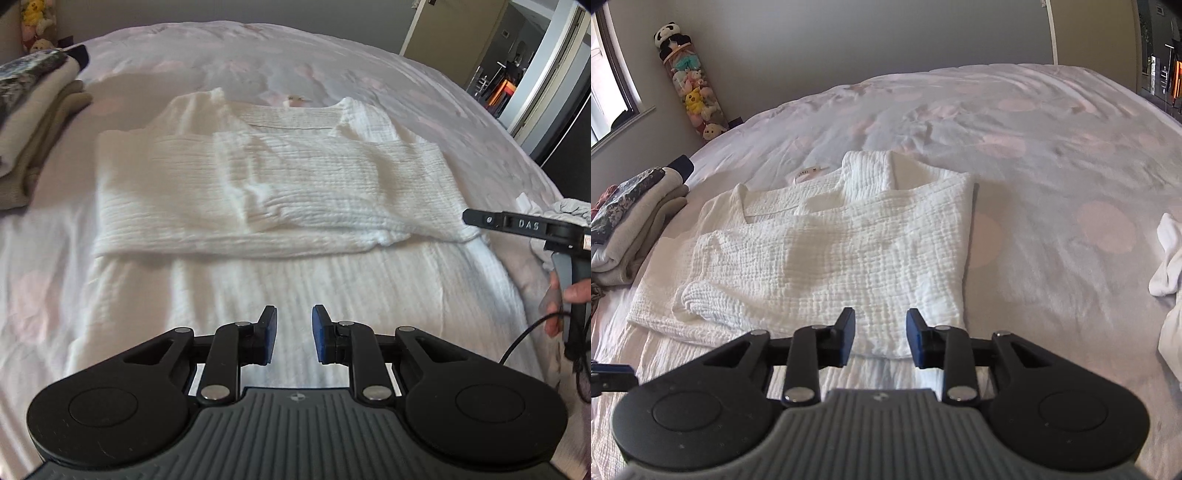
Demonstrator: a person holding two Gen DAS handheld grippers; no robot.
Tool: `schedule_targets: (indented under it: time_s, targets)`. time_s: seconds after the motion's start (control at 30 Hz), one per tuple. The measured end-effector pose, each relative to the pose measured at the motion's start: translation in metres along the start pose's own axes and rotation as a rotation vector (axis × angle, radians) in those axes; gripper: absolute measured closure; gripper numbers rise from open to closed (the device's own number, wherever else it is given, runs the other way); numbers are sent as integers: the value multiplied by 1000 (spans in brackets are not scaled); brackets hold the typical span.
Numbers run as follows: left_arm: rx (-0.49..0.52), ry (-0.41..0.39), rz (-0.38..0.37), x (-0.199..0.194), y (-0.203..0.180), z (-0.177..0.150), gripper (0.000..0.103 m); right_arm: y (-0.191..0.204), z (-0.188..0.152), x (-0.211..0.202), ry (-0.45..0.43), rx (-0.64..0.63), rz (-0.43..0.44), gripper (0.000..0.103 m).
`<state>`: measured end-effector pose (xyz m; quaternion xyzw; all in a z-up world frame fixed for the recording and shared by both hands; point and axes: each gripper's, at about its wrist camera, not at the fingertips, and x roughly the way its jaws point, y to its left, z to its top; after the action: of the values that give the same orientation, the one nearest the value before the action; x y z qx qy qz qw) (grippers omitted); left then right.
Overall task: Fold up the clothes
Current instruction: 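Move both open grippers down to the long shirt hem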
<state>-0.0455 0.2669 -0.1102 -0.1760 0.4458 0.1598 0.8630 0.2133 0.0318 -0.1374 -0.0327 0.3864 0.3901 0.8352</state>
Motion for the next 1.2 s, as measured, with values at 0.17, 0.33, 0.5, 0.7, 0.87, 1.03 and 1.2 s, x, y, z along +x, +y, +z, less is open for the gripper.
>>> schedule_targets:
  time_s: [0.17, 0.33, 0.5, 0.7, 0.87, 1.03, 1.2]
  targets:
    - [-6, -5, 34, -45, 26, -30, 85, 25, -13, -30, 13, -64, 25, 64]
    - [17, -7, 19, -76, 36, -58, 82, 51, -27, -62, 36, -132, 61, 61]
    - [113, 1, -58, -95, 26, -82, 78, 78, -55, -105, 106, -239, 79, 57]
    - [242, -1, -90, -112, 15, -112, 77, 89, -97, -157, 189, -301, 67, 55]
    - [291, 2, -98, -124, 12, -127, 76, 100, -123, -184, 267, -378, 57, 53]
    - [362, -23, -88, -140, 0, -134, 76, 113, -137, -204, 339, -498, 40, 51]
    - [413, -48, -73, -154, -11, -138, 76, 122, -151, -219, 399, -611, 11, 51]
